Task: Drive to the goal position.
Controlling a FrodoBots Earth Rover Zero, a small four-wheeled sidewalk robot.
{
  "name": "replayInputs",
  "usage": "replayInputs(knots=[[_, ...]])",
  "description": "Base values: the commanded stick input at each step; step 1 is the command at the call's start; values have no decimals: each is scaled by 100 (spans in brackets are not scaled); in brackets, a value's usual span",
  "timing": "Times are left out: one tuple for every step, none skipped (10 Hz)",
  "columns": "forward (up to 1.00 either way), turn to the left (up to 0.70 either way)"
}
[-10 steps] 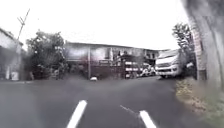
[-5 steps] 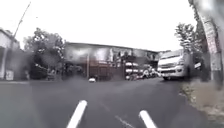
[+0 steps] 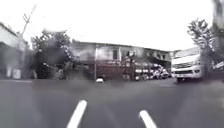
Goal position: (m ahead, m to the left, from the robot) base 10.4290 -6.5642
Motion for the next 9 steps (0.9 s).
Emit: replayInputs(knots=[[100,-32],[100,-39],[100,-39],[100,-37],[100,-40],[100,-40],[100,-40],[100,-40],[100,-40]])
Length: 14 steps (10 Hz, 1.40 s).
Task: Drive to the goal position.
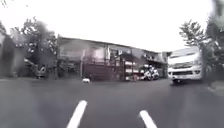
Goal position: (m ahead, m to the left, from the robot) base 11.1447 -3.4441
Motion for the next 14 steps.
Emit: replayInputs(knots=[[100,-40],[100,-36],[100,-8],[100,14],[100,5],[100,9],[100,9],[100,12],[100,14],[100,17],[100,17],[100,21],[100,4],[100,-30]])
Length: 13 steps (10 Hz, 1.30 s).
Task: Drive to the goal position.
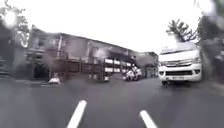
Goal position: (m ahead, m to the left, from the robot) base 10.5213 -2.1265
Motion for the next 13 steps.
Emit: replayInputs(knots=[[100,-40],[100,-40],[100,-40],[100,-40],[100,-40],[100,-40],[100,-40],[100,-40],[100,-40],[100,-13],[100,2],[100,1],[100,0]])
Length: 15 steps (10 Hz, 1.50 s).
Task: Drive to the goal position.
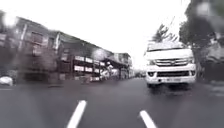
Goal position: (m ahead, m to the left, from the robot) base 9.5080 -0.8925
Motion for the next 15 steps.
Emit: replayInputs(knots=[[100,1],[100,2],[100,2],[100,10],[100,11],[100,1],[100,-2],[100,-24],[100,-40],[100,-40],[100,-40],[100,-40],[100,-23],[100,-2],[100,3]])
